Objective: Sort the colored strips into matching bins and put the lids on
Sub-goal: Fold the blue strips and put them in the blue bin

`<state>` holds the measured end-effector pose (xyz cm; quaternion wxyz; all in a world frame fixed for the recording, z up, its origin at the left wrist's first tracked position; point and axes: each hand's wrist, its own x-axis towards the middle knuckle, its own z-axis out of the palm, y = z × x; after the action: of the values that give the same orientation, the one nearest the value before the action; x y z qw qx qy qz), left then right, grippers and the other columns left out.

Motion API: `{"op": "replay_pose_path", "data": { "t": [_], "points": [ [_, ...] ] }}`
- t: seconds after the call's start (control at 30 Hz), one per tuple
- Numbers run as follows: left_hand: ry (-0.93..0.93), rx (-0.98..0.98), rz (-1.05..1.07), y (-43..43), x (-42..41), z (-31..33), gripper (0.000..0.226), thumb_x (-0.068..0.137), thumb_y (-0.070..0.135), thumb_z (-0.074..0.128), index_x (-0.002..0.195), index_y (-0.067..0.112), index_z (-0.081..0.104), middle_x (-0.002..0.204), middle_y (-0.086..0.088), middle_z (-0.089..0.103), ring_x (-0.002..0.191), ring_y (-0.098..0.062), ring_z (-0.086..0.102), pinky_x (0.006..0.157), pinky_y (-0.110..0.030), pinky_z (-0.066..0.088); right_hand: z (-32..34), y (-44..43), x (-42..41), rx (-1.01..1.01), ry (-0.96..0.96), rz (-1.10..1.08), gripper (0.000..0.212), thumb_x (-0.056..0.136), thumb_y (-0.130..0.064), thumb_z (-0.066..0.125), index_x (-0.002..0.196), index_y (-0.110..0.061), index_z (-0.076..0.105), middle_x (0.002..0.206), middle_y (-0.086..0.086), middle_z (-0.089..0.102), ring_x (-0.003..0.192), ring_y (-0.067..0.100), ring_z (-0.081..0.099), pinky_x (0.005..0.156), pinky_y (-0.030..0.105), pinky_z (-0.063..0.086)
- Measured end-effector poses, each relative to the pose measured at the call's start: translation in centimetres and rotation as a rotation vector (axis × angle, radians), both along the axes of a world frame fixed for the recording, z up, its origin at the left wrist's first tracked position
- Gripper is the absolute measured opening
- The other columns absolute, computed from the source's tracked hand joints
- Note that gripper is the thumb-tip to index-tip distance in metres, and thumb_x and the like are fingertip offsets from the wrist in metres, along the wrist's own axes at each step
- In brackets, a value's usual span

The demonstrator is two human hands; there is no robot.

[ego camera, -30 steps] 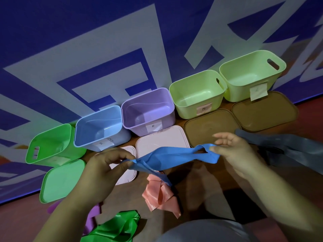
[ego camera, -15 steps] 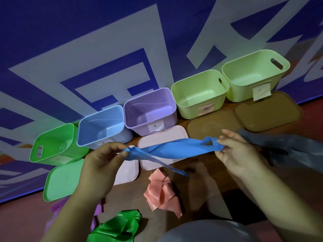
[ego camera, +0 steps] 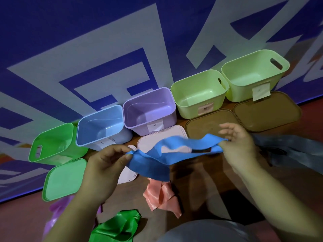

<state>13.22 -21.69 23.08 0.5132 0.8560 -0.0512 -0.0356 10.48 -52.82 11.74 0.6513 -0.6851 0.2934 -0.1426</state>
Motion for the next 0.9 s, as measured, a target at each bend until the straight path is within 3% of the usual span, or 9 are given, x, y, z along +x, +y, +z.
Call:
{"op": "replay_pose_path", "data": {
  "t": [0.17,0.3,0.4,0.47,0.53,0.73,0.9],
  "points": [
    [0.005,0.002,0.002,0.1,0.1,0.2,0.035,0.085,-0.006,0.068,0.081,0.029,0.073,0.080,0.012,0.075,0.075,0.000,0.067,0.073,-0.009,0.050,0.7,-0.4,-0.4,0.521,0.185,0.313,0.037,0.081,0.024,0.054,0.093,-0.010,0.062,0.092,0.006,0.064,0.081,0.016,0.062,0.071,0.026,0.048],
    [0.021,0.007,0.006,0.0,0.4,0.0,0.040,0.085,-0.004,0.069,0.079,0.035,0.074,0.080,0.013,0.074,0.075,-0.001,0.067,0.072,-0.011,0.050,0.1,-0.8,-1.2,0.591,0.367,0.591,0.033,0.081,0.019,0.061,0.099,-0.009,0.063,0.089,0.006,0.068,0.073,0.011,0.066,0.058,0.019,0.051],
    [0.031,0.021,-0.008,0.1,0.4,-0.2,0.040,0.086,-0.003,0.069,0.079,0.035,0.074,0.081,0.010,0.075,0.074,-0.004,0.068,0.072,-0.013,0.051,-0.6,-1.1,-1.5,0.707,0.362,0.648,0.036,0.075,0.017,0.069,0.097,-0.009,0.060,0.086,0.007,0.068,0.071,0.012,0.067,0.058,0.019,0.053],
    [0.025,0.038,-0.019,0.1,0.3,-0.1,0.036,0.085,-0.003,0.069,0.080,0.033,0.073,0.081,0.009,0.075,0.074,-0.005,0.068,0.072,-0.013,0.051,-0.9,-1.2,-1.6,0.748,0.311,0.648,0.038,0.068,0.008,0.072,0.098,-0.010,0.059,0.091,0.009,0.067,0.076,0.015,0.067,0.061,0.022,0.055],
    [0.011,0.067,-0.033,0.2,0.3,-0.1,0.034,0.085,-0.002,0.070,0.082,0.031,0.073,0.081,0.008,0.075,0.074,-0.005,0.068,0.072,-0.014,0.051,-1.3,-1.1,-1.6,0.735,0.284,0.620,0.035,0.072,0.009,0.073,0.099,-0.010,0.059,0.093,0.009,0.068,0.080,0.016,0.067,0.064,0.023,0.056],
    [-0.106,0.221,-0.114,0.1,0.3,0.9,0.036,0.083,0.005,0.074,0.087,0.041,0.071,0.085,0.018,0.073,0.078,-0.004,0.067,0.073,-0.009,0.048,-2.9,-0.6,-1.2,0.522,0.362,0.411,0.023,0.085,0.010,0.066,0.099,-0.007,0.062,0.102,0.011,0.066,0.092,0.017,0.065,0.080,0.027,0.053],
    [-0.203,0.350,-0.226,-0.5,-0.1,2.5,0.034,0.083,0.008,0.075,0.088,0.041,0.071,0.090,0.021,0.071,0.086,-0.006,0.066,0.076,-0.009,0.045,-3.6,0.4,-0.2,0.656,0.309,0.201,0.017,0.088,0.010,0.062,0.096,-0.005,0.062,0.100,0.013,0.064,0.094,0.018,0.065,0.079,0.026,0.052]
  ]
}}
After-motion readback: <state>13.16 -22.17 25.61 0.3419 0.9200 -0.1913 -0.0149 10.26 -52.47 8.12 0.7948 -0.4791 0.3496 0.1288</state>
